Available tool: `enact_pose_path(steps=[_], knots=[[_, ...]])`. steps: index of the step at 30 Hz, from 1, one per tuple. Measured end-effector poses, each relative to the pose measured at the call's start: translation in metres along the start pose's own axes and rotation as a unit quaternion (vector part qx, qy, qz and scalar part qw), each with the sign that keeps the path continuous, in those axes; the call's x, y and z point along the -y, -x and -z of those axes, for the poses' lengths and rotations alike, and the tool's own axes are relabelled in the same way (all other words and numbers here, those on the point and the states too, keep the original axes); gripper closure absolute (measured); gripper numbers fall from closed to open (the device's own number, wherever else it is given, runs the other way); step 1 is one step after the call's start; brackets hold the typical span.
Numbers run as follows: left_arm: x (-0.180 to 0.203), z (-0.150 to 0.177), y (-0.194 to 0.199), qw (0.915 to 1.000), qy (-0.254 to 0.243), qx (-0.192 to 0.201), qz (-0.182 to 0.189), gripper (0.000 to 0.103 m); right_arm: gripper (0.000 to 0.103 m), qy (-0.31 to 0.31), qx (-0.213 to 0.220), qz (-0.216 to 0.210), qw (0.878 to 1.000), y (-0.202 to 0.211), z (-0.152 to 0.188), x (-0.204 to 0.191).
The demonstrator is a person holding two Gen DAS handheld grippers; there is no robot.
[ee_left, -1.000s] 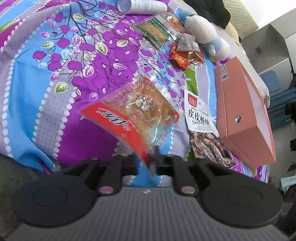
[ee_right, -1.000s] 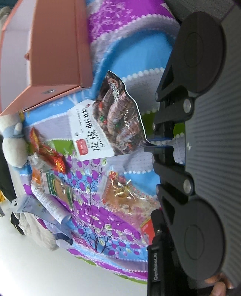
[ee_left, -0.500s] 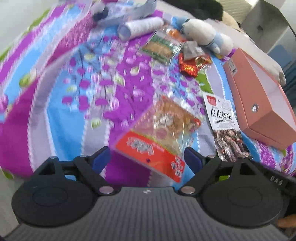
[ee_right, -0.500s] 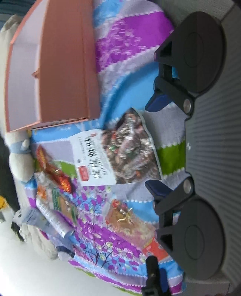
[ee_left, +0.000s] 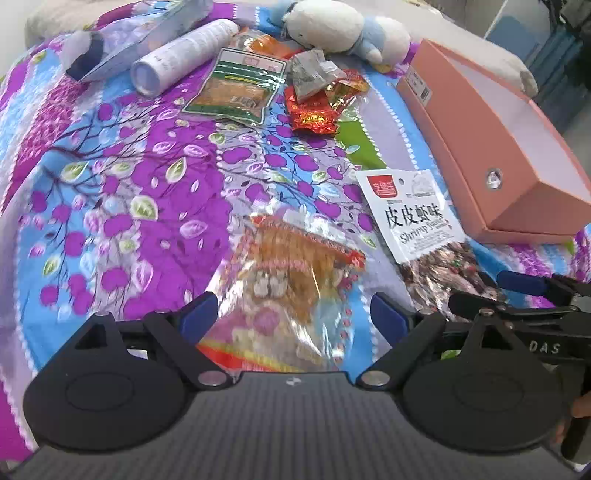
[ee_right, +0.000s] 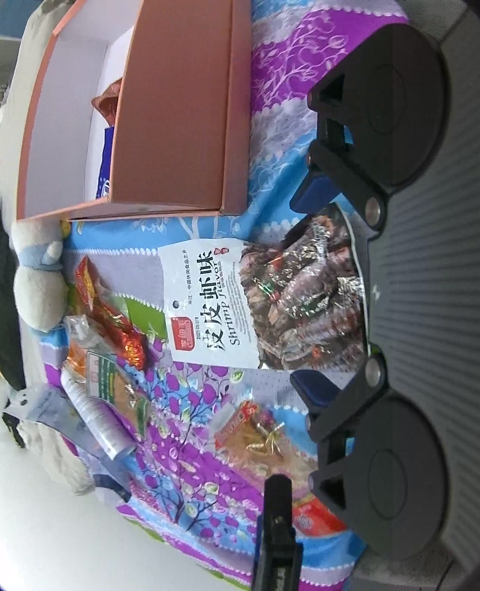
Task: Organize snacks
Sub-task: 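Grasp the orange-red snack bag with left tool while right tool grasps shrimp-flavor bag, then lift both held bags and carry them over the pink box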
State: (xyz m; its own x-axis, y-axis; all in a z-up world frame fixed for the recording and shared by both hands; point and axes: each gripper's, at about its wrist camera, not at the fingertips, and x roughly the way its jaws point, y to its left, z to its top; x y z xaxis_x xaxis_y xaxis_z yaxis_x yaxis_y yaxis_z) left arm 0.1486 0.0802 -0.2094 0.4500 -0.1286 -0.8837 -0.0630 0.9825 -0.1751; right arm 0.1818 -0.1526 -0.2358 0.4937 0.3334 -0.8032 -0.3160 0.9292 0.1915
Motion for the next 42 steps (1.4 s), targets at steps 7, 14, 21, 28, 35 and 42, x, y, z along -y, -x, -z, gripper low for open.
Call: enact_pose_path(steps=[7, 14, 21, 28, 35, 42], knots=[[0.006, -0.016, -0.031, 0.9986, -0.048, -0.022, -0.008, 0.011, 0.01, 0.059, -0.023, 0.012, 0.998, -0.025, -0.009, -0.005], [0.007, -0.023, -0.054, 0.9967, -0.069, -0.039, -0.013, 0.011, 0.01, 0.087, -0.039, 0.0, 0.995, -0.042, -0.012, -0.011], [0.008, -0.027, -0.06, 0.9974, -0.062, -0.028, -0.023, 0.015, 0.009, 0.093, -0.044, 0.001, 0.995, -0.052, -0.017, -0.021], [0.011, -0.03, -0.047, 0.9988, -0.042, -0.01, -0.023, 0.046, 0.041, 0.059, -0.041, -0.006, 0.997, -0.042, -0.018, -0.019], [0.016, -0.026, -0.026, 0.9996, -0.024, 0.005, -0.013, 0.053, 0.048, 0.0, -0.029, -0.013, 0.999, -0.02, -0.013, -0.011], [0.027, -0.016, 0.013, 0.9992, 0.001, 0.039, -0.003, 0.053, 0.048, -0.016, 0.001, -0.019, 1.0, 0.015, -0.006, -0.009]])
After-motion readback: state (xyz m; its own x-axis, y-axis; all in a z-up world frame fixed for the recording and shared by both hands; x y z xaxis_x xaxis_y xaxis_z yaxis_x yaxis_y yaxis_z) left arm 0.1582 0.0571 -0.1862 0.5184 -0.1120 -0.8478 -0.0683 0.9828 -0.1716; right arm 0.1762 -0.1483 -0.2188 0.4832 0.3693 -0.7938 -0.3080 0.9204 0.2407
